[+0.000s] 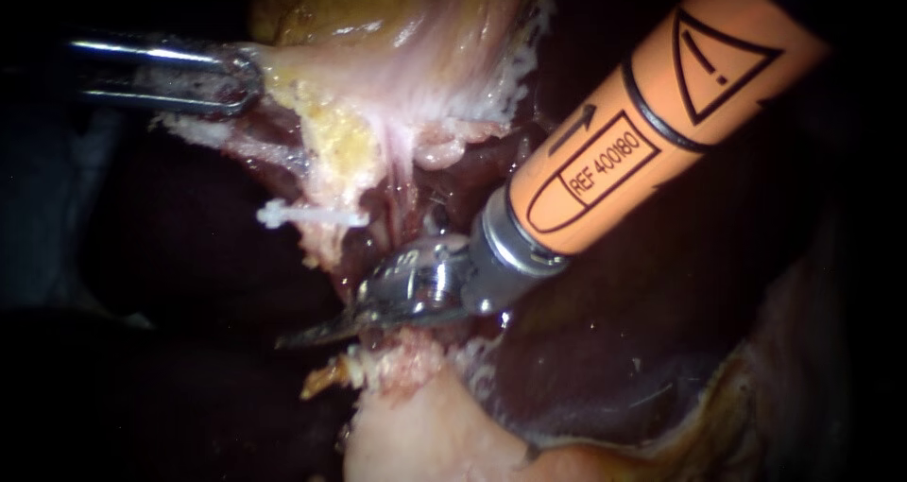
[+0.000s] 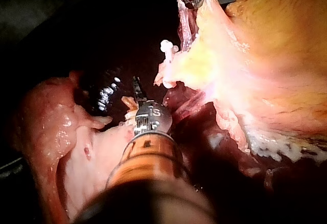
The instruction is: Go back from the cut left tube
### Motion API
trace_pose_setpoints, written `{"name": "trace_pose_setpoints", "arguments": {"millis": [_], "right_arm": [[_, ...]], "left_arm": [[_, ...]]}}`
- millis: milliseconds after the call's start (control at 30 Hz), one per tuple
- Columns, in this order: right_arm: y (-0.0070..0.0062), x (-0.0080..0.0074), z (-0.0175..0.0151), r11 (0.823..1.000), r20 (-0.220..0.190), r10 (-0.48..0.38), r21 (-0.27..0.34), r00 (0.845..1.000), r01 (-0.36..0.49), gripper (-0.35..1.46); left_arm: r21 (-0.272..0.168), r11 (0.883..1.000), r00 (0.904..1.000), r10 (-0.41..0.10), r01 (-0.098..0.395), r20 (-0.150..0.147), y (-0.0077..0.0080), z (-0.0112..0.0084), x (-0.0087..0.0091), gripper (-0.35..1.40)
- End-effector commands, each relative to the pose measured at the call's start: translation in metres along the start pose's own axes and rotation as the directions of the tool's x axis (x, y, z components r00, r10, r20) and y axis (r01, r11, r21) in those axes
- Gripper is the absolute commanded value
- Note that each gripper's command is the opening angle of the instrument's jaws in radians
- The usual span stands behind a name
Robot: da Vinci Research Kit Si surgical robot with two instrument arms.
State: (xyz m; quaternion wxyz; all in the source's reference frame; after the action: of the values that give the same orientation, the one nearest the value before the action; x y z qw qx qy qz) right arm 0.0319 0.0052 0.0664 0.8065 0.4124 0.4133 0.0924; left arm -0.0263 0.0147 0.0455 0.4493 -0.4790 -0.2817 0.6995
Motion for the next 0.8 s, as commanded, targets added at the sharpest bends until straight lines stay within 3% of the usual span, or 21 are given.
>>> {"name": "trace_pose_setpoints", "arguments": {"millis": [33,100,133,200,267,300,433,600,667,800], "right_arm": [[-0.0001,0.0,-0.0001,1.0,0.0,-0.001,0.0,1.0,0.001,-0.35],[-0.0004,0.0,-0.0002,1.0,0.001,-0.008,0.001,1.0,0.008,-0.35],[-0.0004,0.0,-0.0002,0.999,-0.001,-0.032,0.005,1.0,0.032,0.05],[-0.0005,0.0,-0.0002,0.999,-0.014,-0.039,0.0,0.999,0.039,0.67],[-0.0006,0.0,-0.0002,0.999,-0.043,-0.041,0.009,0.998,0.041,1.06],[-0.0007,0.0,-0.0002,0.999,-0.051,-0.042,0.011,0.998,0.042,1.14],[-0.0012,0.0001,-0.0002,0.999,-0.077,-0.043,-0.026,0.996,0.042,1.38],[-0.0019,-0.0005,-0.0015,0.991,-0.098,-0.079,-0.116,0.992,0.068,1.45],[-0.0025,-0.0008,-0.0028,0.98,-0.102,-0.123,-0.169,0.987,0.104,1.45],[-0.0045,-0.0016,-0.0065,0.934,-0.093,-0.21,-0.315,0.973,0.171,1.45]], "left_arm": [[-0.002,1.0,1.0,0.001,-0.001,0.0,0.0,0.0,0.0,-0.35],[-0.002,1.0,1.0,0.001,-0.001,0.0,0.0,-0.0001,0.0,-0.35],[-0.002,1.0,1.0,0.001,-0.001,0.0,0.0,-0.0001,0.0,-0.35],[-0.003,1.0,1.0,0.001,-0.001,0.0,0.0,-0.0001,0.0,-0.35],[-0.003,1.0,1.0,0.001,-0.001,0.001,-0.0001,-0.0001,0.0,-0.35],[-0.003,1.0,1.0,0.001,-0.001,0.001,-0.0001,-0.0001,0.0,-0.35],[-0.003,1.0,1.0,0.007,-0.007,0.001,-0.0002,-0.0001,0.0,-0.35],[-0.004,1.0,1.0,0.007,-0.007,0.001,-0.0003,-0.0001,0.0,-0.35],[-0.004,1.0,1.0,0.007,-0.007,0.001,-0.0004,-0.0001,0.0,-0.35],[-0.006,1.0,1.0,0.008,-0.008,0.002,-0.0006,-0.0001,0.0,-0.35]]}}
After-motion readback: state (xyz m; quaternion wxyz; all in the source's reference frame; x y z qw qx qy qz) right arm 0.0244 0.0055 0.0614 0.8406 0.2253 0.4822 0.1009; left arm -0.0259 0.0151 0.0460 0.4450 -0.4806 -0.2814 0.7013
